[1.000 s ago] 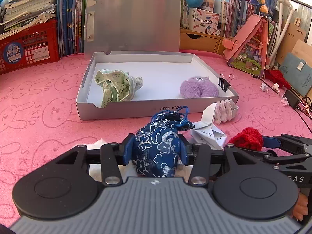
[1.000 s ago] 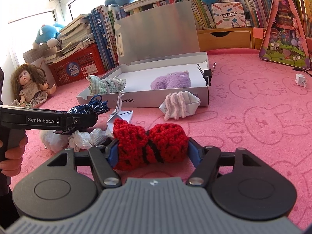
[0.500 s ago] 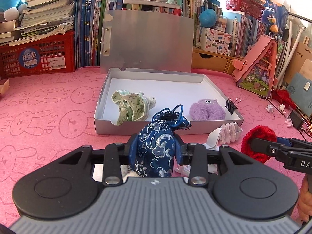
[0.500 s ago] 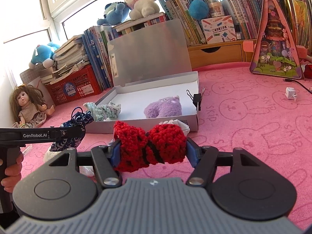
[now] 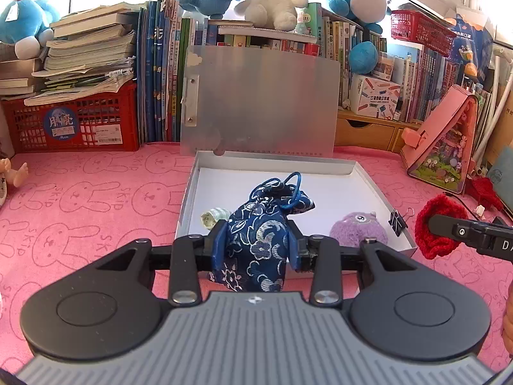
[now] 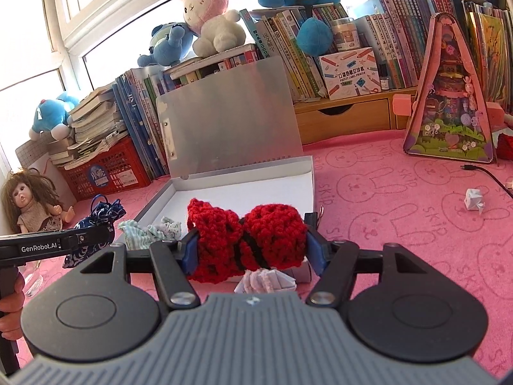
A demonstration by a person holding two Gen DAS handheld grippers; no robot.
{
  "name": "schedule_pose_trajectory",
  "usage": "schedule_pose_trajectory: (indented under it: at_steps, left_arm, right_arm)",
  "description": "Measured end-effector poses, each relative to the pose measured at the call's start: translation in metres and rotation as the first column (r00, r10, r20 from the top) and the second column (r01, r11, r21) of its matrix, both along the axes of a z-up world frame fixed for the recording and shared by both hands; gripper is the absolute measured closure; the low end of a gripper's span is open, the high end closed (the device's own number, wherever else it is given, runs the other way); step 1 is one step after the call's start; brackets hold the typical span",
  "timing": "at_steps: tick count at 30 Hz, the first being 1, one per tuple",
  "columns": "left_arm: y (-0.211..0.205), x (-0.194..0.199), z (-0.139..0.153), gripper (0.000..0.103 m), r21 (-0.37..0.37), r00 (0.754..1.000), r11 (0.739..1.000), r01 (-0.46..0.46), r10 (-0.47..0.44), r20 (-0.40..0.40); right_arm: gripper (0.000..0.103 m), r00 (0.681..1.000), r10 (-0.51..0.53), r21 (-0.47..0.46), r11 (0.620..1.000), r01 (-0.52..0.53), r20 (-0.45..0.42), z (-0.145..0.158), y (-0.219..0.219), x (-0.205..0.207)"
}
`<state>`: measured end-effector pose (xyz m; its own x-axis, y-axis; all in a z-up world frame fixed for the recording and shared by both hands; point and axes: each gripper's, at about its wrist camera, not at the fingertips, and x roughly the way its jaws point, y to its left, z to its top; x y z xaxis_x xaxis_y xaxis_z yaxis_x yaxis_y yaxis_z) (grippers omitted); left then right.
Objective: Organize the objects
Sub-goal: 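Carry the pouch with the left tool while the right tool carries the bow over the box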
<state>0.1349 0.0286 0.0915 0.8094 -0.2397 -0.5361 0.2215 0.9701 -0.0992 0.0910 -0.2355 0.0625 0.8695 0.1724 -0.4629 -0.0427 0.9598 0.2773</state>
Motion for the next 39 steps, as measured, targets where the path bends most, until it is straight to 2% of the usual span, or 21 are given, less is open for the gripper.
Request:
schedule_pose_trajectory:
  at_steps: [3,11,20,31,39]
  left_arm:
    - [-0.003,0.017,0.007,0.060,0.019,1.000,1.000,-0.016,0.016,0.009]
    - [-0.003,0.078,0.014,0.059,-0.008,0.998,0.998,-0.060,0.060,0.007]
    - [-0.013,0.127,-0.013,0.059,0.054,0.995,0.995,-0.083,0.086,-0.042]
    - [-0.015,0.141,-0.047,0.059,0.092,0.992,0.995,-0.042,0.053,-0.117]
    - [-0.021,0.140,-0.058,0.059,0.126,0.994,0.992,-0.019,0.033,-0.109]
  right_arm:
    - [0.036,1.000,-0.005,0.000,1.000,0.005,-0.005,0.009,-0.001,0.017]
    - [0.036,0.999,-0.016,0.009,1.000,0.017,-0.048,0.018,-0.008,0.068]
    - [0.036,0.992,-0.035,-0.043,0.999,0.030,-0.123,0.001,0.003,0.118]
    - [0.036,0.984,-0.017,-0.050,0.999,0.009,-0.177,-0.029,0.017,0.137]
    - [0.036,0.978,-0.009,-0.054,0.999,-0.002,-0.209,-0.046,0.020,0.142]
